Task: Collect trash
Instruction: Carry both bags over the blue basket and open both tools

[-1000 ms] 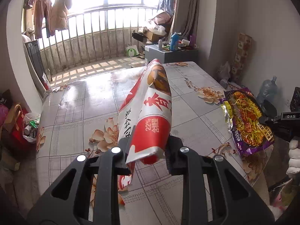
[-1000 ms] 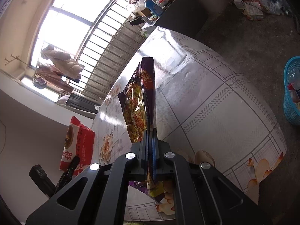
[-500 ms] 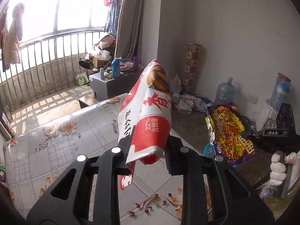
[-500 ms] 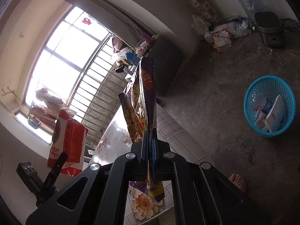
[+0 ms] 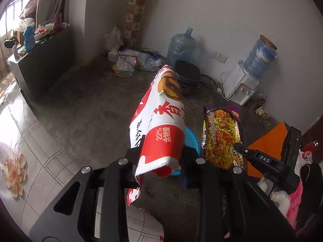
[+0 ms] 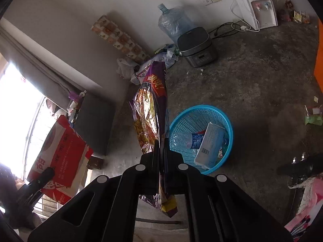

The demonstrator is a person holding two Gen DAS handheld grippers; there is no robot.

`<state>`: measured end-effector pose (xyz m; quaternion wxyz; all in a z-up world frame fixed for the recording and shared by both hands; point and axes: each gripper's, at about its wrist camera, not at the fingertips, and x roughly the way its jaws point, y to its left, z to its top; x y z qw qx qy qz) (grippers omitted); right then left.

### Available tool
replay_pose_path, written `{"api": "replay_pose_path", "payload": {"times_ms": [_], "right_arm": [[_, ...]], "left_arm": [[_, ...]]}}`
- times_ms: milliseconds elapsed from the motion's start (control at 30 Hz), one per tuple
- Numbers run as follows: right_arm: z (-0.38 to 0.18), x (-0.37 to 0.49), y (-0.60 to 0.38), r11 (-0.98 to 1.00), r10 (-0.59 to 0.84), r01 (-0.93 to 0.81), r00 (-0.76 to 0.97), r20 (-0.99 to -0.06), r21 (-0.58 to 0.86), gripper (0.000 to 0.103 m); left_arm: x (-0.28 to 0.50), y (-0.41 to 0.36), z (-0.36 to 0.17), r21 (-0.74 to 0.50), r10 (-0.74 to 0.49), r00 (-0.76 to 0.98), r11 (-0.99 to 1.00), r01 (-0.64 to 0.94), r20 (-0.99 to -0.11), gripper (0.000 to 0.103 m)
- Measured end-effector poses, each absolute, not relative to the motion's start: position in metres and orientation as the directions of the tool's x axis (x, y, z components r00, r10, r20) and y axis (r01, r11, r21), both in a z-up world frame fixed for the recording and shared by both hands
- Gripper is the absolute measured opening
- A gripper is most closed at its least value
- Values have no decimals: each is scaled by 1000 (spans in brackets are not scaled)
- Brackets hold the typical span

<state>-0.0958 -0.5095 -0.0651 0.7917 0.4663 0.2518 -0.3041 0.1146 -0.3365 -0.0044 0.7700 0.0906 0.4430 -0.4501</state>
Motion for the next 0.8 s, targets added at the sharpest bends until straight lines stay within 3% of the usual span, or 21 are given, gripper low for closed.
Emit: {"api": "replay_pose_path", "payload": {"times_ms": [333, 433, 533, 600, 700, 800], "right_arm": [[-172, -55, -571, 231, -289, 856, 515, -807, 463, 4], [-212, -36, -587, 215, -266, 880, 471, -841, 424, 9], [-252, -24, -597, 205, -173, 882, 459, -871, 424, 25], [-264, -27, -598, 178, -140, 874, 477, -868, 452, 26], [-263, -38, -596, 156, -164, 863, 503, -849, 481, 42], [-263, -50, -596, 134, -174, 829, 559, -811, 543, 46]], "left_arm": [[144, -477, -158, -306, -425, -1, 650, 696, -905, 32], [153, -493, -206, -329, -401, -36, 691, 644, -915, 41], [157, -510, -246, -327, -342, -106, 696, 639, -934, 47], [159, -512, -257, -333, -331, -125, 704, 627, -935, 48], [166, -505, -252, -380, -381, -131, 710, 592, -915, 54], [175, -500, -231, -421, -458, -88, 702, 574, -885, 61]]}}
